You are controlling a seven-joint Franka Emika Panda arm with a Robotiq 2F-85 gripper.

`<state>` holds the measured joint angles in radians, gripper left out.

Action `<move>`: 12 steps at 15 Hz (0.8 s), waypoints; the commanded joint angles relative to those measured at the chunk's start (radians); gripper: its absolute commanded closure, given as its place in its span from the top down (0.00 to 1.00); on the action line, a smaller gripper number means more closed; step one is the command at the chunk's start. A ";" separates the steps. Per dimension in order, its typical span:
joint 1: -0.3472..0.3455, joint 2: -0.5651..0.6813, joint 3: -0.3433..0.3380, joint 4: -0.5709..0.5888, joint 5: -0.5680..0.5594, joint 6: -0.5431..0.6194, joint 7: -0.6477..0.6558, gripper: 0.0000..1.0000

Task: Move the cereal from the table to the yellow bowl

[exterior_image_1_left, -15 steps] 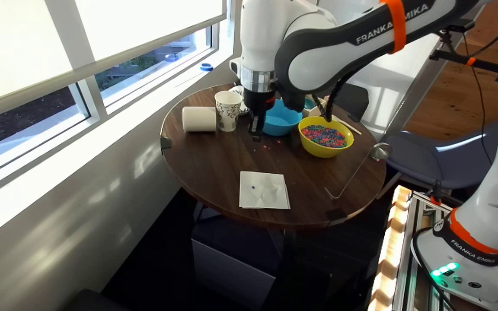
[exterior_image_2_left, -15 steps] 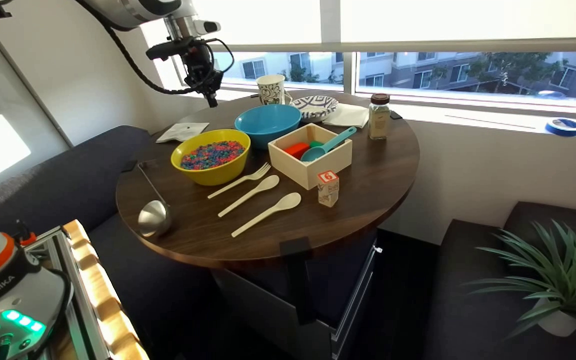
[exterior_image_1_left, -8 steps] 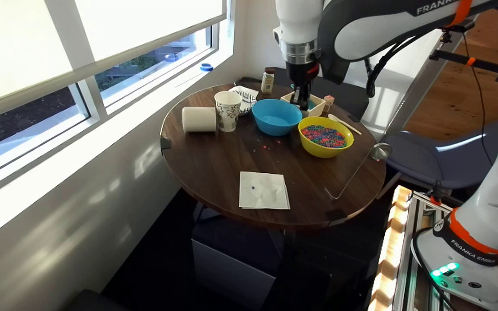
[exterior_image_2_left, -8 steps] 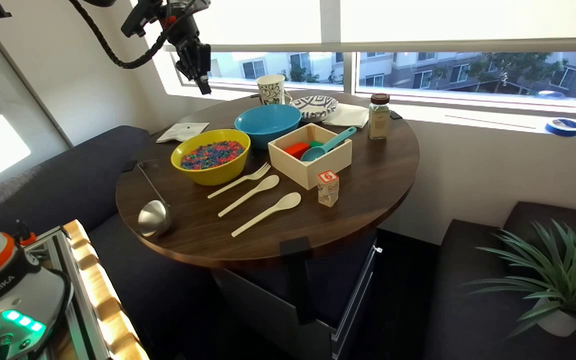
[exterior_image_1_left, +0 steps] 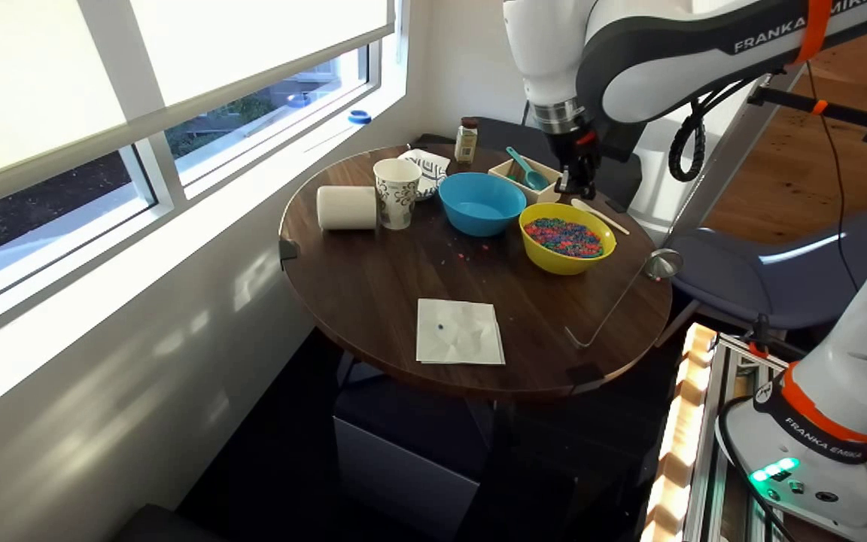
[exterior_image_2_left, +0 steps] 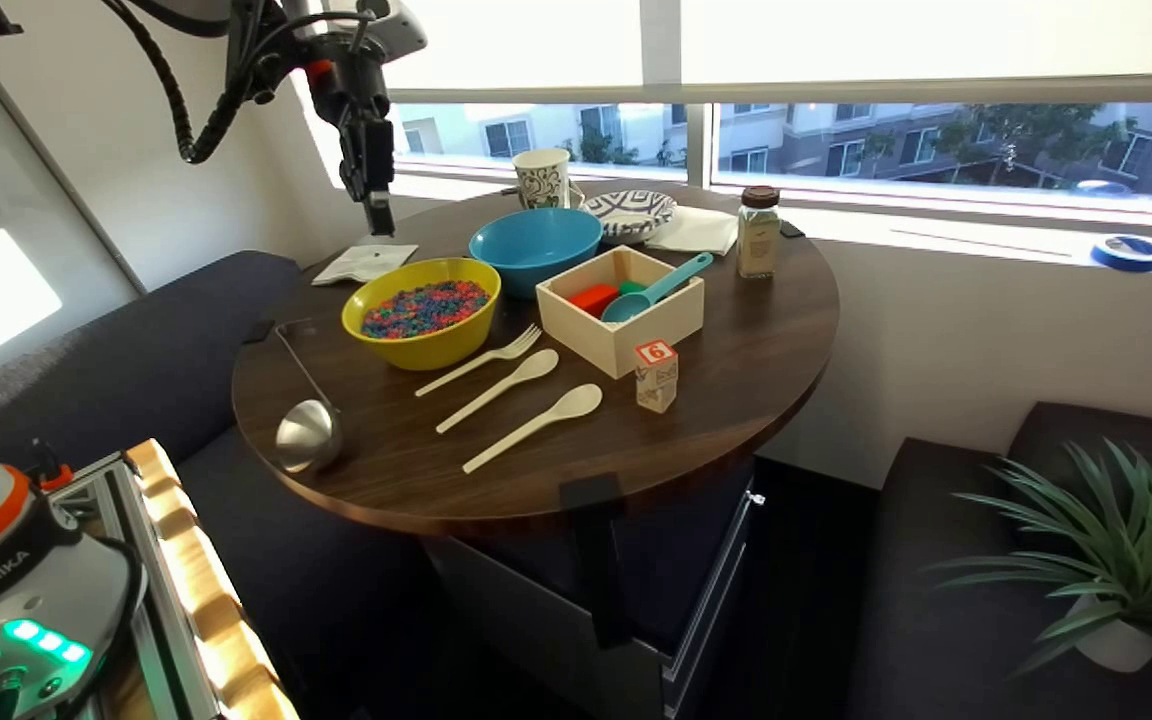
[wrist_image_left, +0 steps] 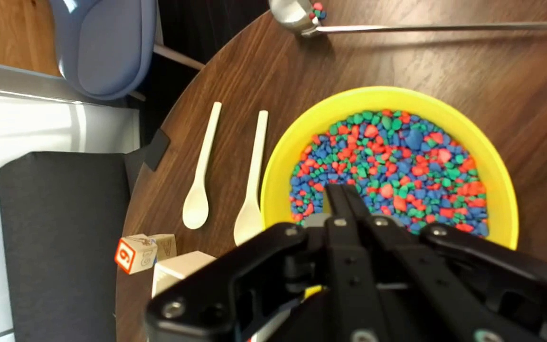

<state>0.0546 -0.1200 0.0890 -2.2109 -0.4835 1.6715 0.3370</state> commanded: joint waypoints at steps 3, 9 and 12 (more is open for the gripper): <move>-0.002 -0.027 0.000 -0.043 -0.005 0.046 0.003 0.49; 0.036 -0.081 0.007 -0.044 0.222 0.263 -0.141 0.95; 0.055 -0.111 0.003 -0.034 0.396 0.300 -0.213 1.00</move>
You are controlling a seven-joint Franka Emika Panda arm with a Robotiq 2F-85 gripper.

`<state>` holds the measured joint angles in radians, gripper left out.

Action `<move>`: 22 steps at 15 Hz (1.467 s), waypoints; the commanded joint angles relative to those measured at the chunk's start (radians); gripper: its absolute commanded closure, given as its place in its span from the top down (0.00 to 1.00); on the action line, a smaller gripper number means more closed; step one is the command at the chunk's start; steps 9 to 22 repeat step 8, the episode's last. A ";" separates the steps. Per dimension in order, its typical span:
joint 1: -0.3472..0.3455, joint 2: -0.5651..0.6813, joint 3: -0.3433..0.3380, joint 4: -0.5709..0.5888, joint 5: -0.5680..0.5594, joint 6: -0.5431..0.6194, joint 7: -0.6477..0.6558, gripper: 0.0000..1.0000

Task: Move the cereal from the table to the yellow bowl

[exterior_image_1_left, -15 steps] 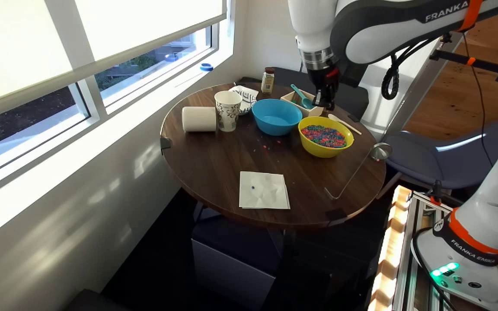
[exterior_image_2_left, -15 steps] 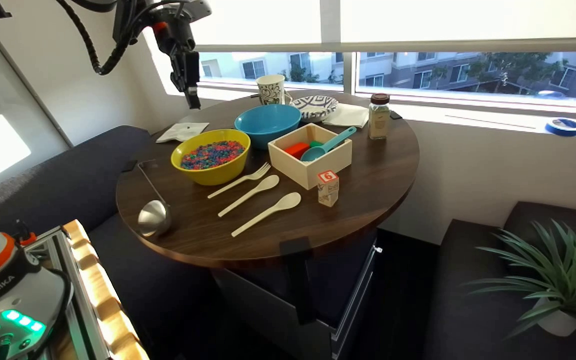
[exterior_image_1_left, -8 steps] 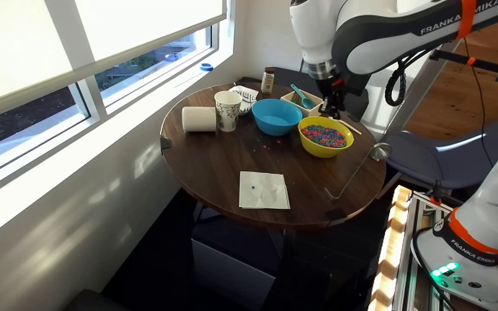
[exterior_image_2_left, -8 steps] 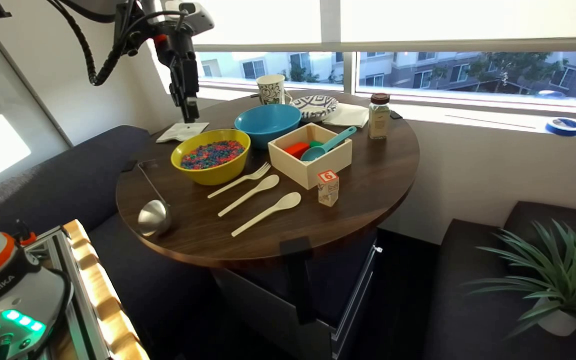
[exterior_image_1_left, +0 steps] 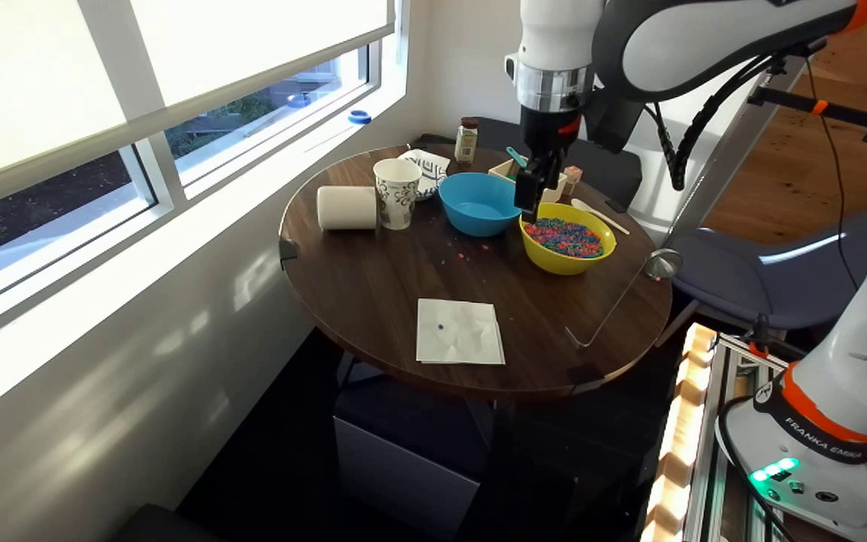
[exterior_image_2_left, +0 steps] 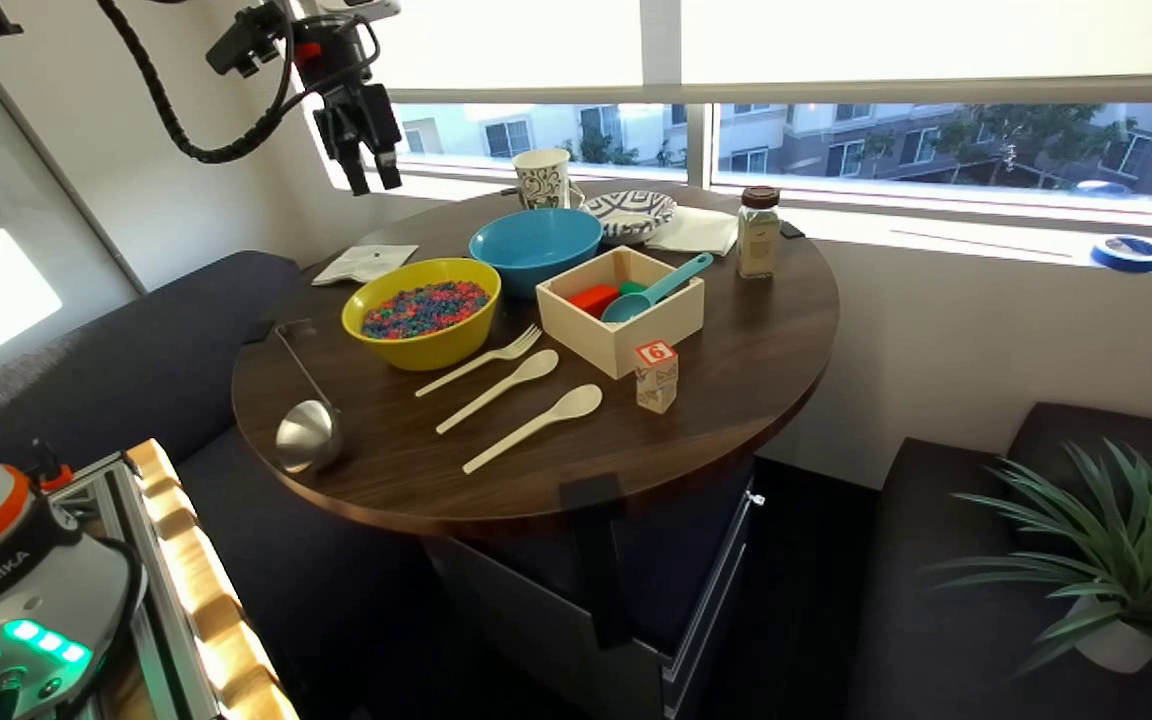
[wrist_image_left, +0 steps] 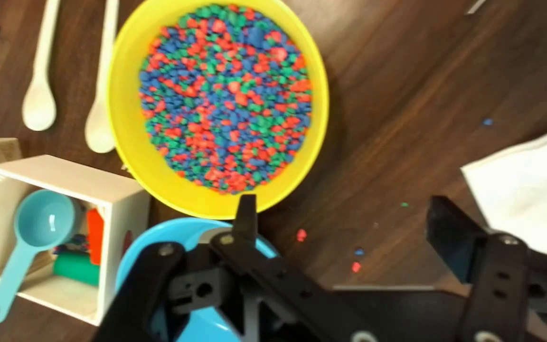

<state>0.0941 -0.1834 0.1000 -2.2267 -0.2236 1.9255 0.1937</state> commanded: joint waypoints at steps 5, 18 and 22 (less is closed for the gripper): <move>0.031 -0.126 -0.017 -0.064 0.224 0.238 -0.263 1.00; 0.017 -0.096 -0.002 -0.022 0.197 0.208 -0.228 1.00; 0.017 -0.096 -0.002 -0.022 0.197 0.208 -0.228 1.00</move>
